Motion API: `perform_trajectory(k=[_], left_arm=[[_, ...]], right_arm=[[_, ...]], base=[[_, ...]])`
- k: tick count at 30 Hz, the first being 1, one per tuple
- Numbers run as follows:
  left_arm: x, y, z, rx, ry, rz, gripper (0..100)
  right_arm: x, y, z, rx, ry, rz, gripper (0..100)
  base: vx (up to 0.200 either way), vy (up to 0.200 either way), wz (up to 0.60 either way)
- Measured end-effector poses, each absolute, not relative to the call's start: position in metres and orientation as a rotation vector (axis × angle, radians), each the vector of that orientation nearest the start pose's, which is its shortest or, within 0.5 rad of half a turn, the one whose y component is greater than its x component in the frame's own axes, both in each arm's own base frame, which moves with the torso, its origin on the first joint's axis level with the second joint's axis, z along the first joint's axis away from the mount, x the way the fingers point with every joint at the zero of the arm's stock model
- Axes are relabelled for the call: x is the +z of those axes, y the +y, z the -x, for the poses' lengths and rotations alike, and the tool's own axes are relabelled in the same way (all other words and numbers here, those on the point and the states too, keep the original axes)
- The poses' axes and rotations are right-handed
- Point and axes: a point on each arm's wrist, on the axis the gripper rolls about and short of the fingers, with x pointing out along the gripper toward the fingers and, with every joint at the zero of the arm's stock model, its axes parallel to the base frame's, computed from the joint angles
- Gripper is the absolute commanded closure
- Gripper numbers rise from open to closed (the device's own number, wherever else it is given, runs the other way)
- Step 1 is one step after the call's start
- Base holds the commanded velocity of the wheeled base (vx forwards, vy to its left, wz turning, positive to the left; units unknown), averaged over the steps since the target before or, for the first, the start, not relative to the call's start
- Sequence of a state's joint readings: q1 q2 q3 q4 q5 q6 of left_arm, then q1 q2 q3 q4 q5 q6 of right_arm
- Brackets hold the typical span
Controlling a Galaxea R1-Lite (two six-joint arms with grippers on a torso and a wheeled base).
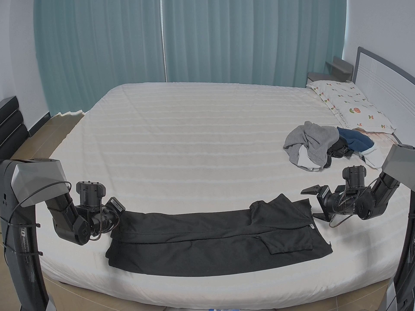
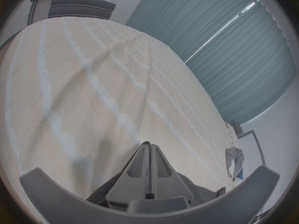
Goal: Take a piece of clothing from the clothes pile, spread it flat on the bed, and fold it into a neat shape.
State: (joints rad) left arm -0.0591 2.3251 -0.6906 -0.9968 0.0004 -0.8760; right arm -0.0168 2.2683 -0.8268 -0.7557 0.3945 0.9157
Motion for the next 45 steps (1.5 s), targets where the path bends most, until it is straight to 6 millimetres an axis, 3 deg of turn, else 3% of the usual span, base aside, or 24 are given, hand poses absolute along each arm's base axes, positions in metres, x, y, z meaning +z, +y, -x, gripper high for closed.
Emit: perform_trajectory(k=[7,23,34,35,45], left_arm=[[-0.013,-0.009,-0.359,0.257,0.512,0.944,100],[-0.010,-0.002,-0.373,0.268,0.454,1.032,100],[-0.010,0.001,-0.377,0.268,0.443,1.037,100],[-0.010,0.001,-0.377,0.268,0.444,1.036,100],[-0.011,0.000,-0.377,0.267,0.446,1.030,100]], right_arm=[[0.008,0.003,-0.366,0.030,0.790,-1.004,0],[0.008,0.016,-0.362,0.020,0.793,-0.949,0],[-0.001,0.019,-0.373,0.035,0.794,-0.921,0],[-0.002,0.020,-0.374,0.037,0.795,-0.916,100],[-0.006,0.018,-0.383,0.023,0.770,-0.895,100]], base=[[0.000,0.000,0.00],[0.000,0.000,0.00],[0.000,0.000,0.00],[0.000,0.000,0.00],[0.000,0.000,0.00]])
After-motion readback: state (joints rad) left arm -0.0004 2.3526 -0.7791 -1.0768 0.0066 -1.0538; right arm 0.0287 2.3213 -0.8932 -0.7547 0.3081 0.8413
